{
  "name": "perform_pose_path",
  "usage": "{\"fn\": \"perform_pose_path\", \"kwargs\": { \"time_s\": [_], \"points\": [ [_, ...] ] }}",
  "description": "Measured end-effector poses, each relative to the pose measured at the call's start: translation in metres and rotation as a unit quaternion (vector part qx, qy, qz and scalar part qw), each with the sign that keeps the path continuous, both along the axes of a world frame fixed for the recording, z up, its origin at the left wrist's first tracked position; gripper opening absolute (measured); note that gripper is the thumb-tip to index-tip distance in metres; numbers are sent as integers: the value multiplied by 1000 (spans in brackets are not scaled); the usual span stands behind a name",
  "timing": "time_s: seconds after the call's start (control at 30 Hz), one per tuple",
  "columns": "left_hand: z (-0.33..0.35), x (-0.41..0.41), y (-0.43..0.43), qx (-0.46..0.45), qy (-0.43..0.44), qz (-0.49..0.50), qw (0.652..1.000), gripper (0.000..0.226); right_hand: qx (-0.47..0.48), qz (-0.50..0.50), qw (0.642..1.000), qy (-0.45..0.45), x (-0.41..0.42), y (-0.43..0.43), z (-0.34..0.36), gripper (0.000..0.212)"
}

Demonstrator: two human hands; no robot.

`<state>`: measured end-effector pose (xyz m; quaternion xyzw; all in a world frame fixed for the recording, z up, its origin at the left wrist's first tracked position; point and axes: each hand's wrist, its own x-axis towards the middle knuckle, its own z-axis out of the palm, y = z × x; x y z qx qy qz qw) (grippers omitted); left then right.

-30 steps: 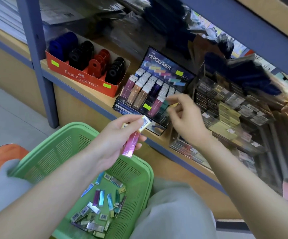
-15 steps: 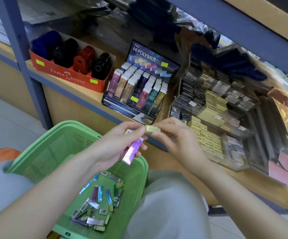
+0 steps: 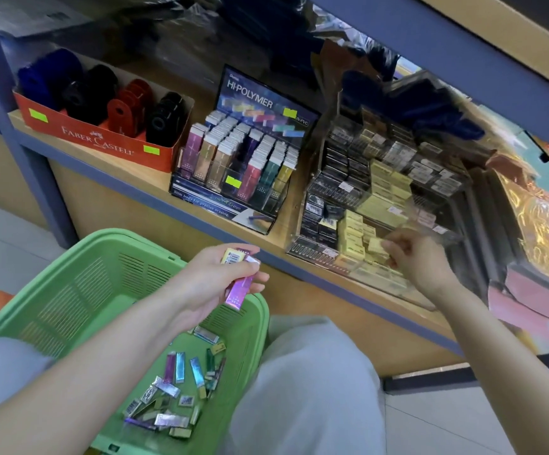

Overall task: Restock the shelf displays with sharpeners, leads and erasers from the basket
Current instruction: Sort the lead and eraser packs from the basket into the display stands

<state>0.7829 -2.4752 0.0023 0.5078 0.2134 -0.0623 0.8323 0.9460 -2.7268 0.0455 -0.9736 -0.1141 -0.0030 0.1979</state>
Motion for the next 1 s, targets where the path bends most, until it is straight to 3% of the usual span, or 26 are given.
{"fn": "perform_pose_path", "kwargs": {
  "time_s": [0.1, 0.3, 0.53, 0.83, 0.93, 1.0],
  "points": [
    [-4, 2, -2, -2, 9, 10, 1000, 21, -25, -9, 999, 34, 2, 0, -4, 6],
    [-7, 6, -7, -24, 28, 17, 999, 21, 87, -51, 993, 66, 4, 0, -7, 10],
    [-9, 10, -8, -27, 44, 32, 998, 20, 0, 11, 998, 58, 8, -5, -5, 31],
    [-12, 10, -7, -51, 66, 69, 994, 23, -59, 3, 998, -15, 0, -1, -8, 33],
    [-12, 10, -6, -64, 65, 92, 992, 16, -81, -1, 991, -103, -12, 10, -5, 30],
    [-12, 11, -5, -71, 60, 108, 990, 15, -47, 23, 987, -155, -22, 25, -1, 26]
  ]
}}
